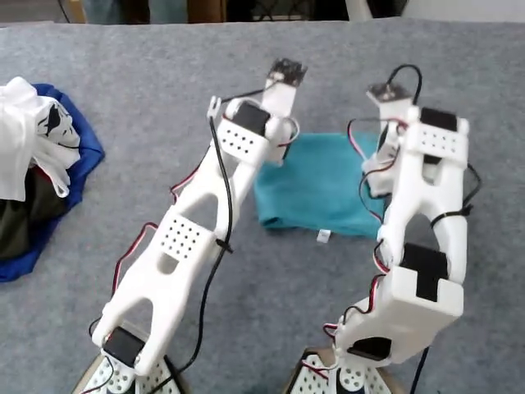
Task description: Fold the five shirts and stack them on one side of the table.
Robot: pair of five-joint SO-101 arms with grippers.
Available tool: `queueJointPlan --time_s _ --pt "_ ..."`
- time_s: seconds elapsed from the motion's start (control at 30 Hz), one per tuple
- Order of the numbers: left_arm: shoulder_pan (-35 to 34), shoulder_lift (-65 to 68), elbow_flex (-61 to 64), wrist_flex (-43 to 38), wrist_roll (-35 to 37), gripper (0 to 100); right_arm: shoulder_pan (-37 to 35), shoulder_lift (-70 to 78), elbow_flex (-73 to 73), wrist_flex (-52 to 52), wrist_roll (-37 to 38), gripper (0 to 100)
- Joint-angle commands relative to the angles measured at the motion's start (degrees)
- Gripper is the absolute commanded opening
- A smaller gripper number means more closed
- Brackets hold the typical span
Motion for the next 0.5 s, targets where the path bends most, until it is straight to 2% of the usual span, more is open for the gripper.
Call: queueJointPlan --time_s 0.0,0.13,0.2,0.33,0.47 --pt "-3.30 2.99 -3.03 -3.16 0.62 3 1.23 -2.77 9.54 -9.32 0.35 1.4" --pt "-4.53 4.48 -6.11 -2.81 0.70 3 2.29 -2.77 20.18 -20.04 0.35 1.4" --pt "-4.53 4.75 -7.16 -2.02 0.70 3 2.64 -2.77 22.29 -21.89 0.35 1.4" --pt "-4.35 4.75 -7.60 -1.67 0.53 3 2.55 -3.65 21.41 -21.54 0.35 1.4" --pt "-4.35 3.78 -9.63 0.79 0.18 3 2.37 -5.93 14.90 -13.98 0.35 1.5"
